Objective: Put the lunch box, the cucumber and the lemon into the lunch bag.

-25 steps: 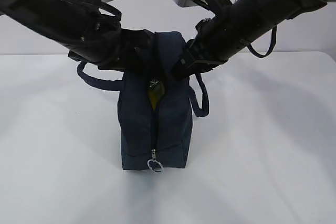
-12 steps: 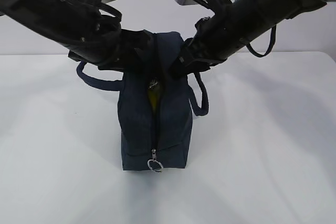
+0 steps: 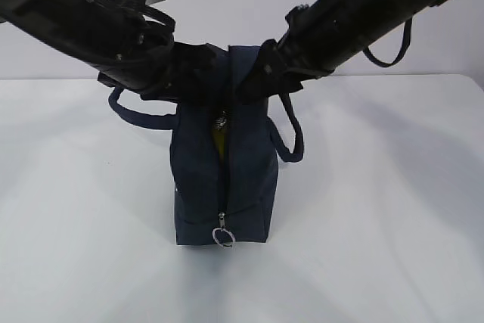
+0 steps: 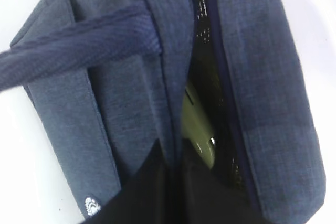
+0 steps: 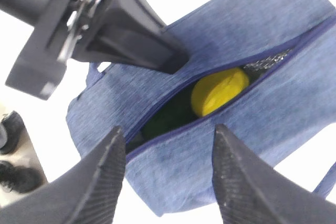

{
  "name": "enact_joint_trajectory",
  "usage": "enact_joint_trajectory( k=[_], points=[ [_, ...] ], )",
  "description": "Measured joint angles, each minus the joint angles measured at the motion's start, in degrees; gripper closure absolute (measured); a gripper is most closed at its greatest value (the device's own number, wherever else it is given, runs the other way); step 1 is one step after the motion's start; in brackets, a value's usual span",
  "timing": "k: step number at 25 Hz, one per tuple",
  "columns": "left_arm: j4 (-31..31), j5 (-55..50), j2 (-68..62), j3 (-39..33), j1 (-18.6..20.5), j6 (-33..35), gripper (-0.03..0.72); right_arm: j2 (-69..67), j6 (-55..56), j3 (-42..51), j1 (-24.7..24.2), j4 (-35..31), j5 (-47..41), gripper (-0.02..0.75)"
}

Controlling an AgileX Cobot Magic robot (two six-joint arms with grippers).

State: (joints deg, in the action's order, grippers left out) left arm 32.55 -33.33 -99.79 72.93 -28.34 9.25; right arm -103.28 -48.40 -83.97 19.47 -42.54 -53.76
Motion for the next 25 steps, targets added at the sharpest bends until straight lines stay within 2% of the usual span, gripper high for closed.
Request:
enact_joint_trajectory(
  k=[7,10,13,16,21,25],
  points=[
    [-0.1,0.2,0.0,0.0,0.0,0.0,0.664,4.1,0.0,0.0,0.0,-0.1,-1.7,0.35],
    [-0.1,0.3,0.0,0.0,0.0,0.0,0.561,4.1,0.0,0.2,0.0,0.0,-2.6,0.35],
    [-0.1,0.4,0.0,0.0,0.0,0.0,0.387,4.1,0.0,1.6,0.0,0.0,-2.7,0.349],
    [-0.1,0.4,0.0,0.0,0.0,0.0,0.276,4.6,0.0,3.9,0.0,0.0,-2.3,0.349],
    [0.1,1.1,1.2,0.0,0.0,1.5,0.212,7.1,-2.1,9.0,0.0,-2.2,1.3,0.349],
    [0.1,1.8,4.6,0.0,0.0,4.1,0.204,9.4,-7.1,12.6,0.0,-8.1,2.2,0.349]
  ],
)
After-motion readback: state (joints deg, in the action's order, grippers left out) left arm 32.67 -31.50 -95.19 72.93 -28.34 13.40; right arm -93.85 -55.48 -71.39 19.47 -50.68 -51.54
